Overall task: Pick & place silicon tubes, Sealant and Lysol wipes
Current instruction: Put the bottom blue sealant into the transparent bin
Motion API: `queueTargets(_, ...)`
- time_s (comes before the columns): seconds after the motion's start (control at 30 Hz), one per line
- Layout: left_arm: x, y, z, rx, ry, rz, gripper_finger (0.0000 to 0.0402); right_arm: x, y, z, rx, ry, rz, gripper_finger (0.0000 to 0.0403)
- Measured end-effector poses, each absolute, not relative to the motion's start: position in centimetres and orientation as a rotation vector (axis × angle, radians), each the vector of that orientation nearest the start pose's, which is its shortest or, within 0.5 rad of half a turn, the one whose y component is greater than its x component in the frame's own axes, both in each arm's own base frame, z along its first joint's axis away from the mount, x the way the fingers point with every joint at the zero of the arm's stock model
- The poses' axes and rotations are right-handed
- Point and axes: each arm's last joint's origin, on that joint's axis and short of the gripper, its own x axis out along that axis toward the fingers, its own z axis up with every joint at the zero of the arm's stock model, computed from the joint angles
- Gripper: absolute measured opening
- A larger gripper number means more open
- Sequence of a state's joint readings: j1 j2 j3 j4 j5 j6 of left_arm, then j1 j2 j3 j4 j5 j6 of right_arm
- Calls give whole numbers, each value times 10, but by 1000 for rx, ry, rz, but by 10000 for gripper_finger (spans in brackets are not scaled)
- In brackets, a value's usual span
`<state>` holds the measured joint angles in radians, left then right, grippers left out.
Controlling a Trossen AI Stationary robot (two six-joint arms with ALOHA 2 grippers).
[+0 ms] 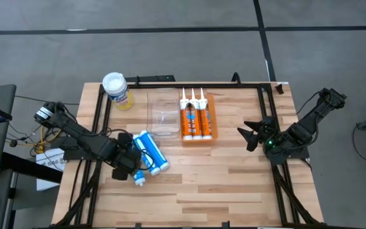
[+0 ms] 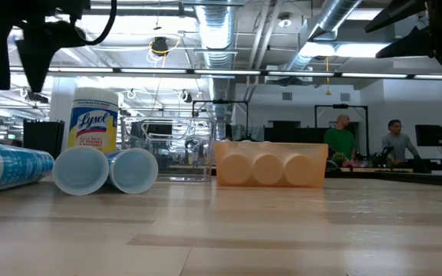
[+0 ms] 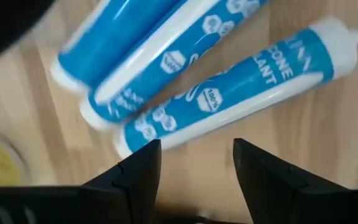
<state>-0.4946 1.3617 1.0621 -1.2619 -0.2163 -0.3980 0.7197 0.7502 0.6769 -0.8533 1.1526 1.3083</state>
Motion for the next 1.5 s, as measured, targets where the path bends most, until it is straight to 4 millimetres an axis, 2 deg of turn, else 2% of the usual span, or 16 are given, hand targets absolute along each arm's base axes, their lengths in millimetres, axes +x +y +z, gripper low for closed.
queueTargets(0.17, 197, -98, 241, 446, 1435, -101, 193, 111, 62, 263, 523, 184, -642, 276)
queueTargets(0.33, 198, -101, 231, 485, 1423, -256, 193, 112, 63, 263, 534, 179, -639, 276)
queueTargets(0.57, 195, -102, 220, 538, 1427, -385, 193, 112, 63, 264, 541, 175, -637, 276)
queueTargets(0.83, 195, -102, 219, 531, 1424, -408, 193, 113, 64, 265, 557, 166, -632, 276)
queueTargets(1.03, 197, -105, 219, 423, 1423, -433, 193, 113, 64, 265, 569, 159, -628, 276)
queueTargets(1.17, 197, -105, 219, 416, 1422, -432, 197, 114, 65, 266, 576, 156, -626, 276)
queueTargets(1.5, 201, -107, 217, 445, 1394, -454, 260, 114, 65, 266, 583, 152, -624, 276)
